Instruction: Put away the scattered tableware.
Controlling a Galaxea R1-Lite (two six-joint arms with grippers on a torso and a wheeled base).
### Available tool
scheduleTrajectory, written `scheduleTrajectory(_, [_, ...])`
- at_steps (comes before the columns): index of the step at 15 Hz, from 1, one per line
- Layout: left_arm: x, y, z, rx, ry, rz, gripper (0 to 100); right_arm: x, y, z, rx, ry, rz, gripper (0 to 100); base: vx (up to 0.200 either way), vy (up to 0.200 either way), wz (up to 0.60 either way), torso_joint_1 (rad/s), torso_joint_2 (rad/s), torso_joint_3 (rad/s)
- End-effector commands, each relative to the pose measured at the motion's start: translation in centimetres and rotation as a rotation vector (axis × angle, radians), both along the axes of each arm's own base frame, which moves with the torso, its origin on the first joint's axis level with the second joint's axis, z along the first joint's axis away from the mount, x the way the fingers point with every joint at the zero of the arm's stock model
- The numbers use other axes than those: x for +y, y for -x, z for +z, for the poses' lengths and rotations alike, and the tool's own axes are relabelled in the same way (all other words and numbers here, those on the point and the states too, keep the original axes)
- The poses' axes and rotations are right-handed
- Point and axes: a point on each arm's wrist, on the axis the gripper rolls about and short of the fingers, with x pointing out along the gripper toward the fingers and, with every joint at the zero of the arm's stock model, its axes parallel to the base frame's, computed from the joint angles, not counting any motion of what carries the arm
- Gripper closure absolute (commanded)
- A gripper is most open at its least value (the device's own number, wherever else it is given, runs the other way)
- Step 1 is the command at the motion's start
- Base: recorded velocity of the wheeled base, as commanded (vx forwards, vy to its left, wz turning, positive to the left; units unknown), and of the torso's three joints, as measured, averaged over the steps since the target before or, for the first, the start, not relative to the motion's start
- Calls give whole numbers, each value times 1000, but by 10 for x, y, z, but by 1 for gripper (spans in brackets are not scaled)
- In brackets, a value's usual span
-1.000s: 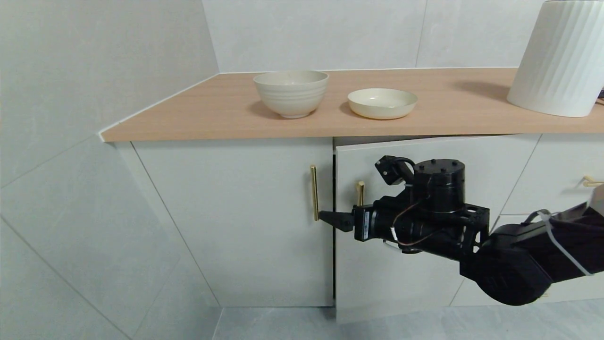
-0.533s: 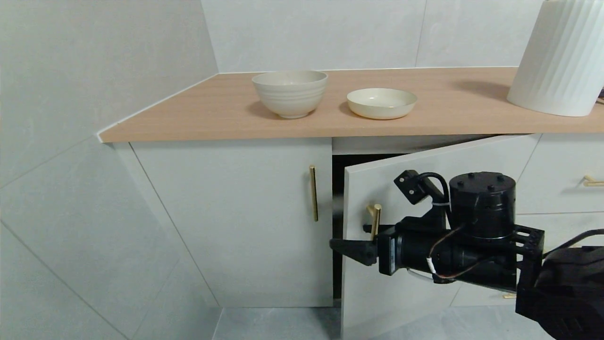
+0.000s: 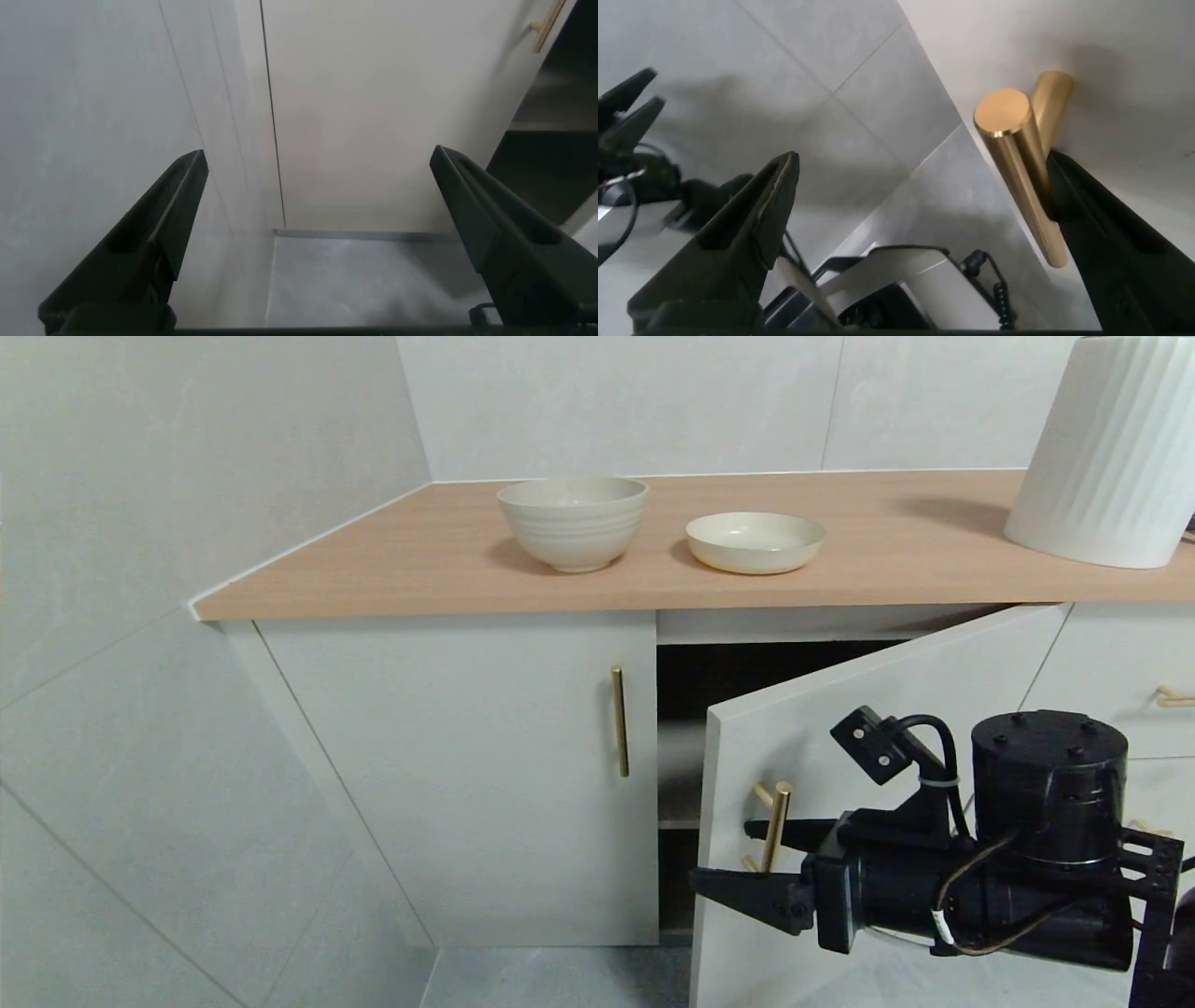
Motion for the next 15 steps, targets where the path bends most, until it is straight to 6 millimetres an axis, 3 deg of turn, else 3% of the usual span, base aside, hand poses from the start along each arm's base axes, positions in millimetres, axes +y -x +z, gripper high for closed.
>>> scheduleTrajectory(1, [0, 0, 0, 0, -8, 0, 0, 2, 8, -2, 15, 9, 33, 0, 0, 0, 0, 0, 0, 0])
scheduleTrajectory(3, [0, 0, 4, -31, -11, 0, 0, -2, 12, 3, 1, -3, 33, 0, 0, 0, 0, 0, 0, 0])
scheduleTrajectory(5, [-1, 11, 42, -193, -13, -47, 0, -4, 14, 9, -16, -18, 35, 0, 0, 0, 0, 0, 0, 0])
scheduleTrajectory(6, [-2, 19, 82, -194, -15, -157, 0, -6, 16, 12, -26, -27, 34, 0, 0, 0, 0, 0, 0, 0])
scheduleTrajectory(7, [-3, 18, 101, -122, -16, -194, 0, -6, 16, 13, -29, -29, 36, 0, 0, 0, 0, 0, 0, 0])
scheduleTrajectory(9, [-5, -9, 134, 29, -6, -279, 0, -6, 16, 13, -27, -27, 33, 0, 0, 0, 0, 0, 0, 0])
scheduleTrajectory(10, [-7, -33, 150, 103, 12, -316, 0, -6, 16, 13, -27, -27, 31, 0, 0, 0, 0, 0, 0, 0])
scheduleTrajectory(11, [-8, -70, 170, 176, 34, -330, 0, -7, 16, 13, -29, -29, 31, 0, 0, 0, 0, 0, 0, 0])
scheduleTrajectory(14, [-21, -135, 175, 242, 56, -467, 0, -7, 16, 14, -31, -30, 30, 0, 0, 0, 0, 0, 0, 0])
scheduleTrajectory(15, [-27, -147, 173, 257, 74, -497, 0, -7, 16, 13, -30, -29, 30, 0, 0, 0, 0, 0, 0, 0])
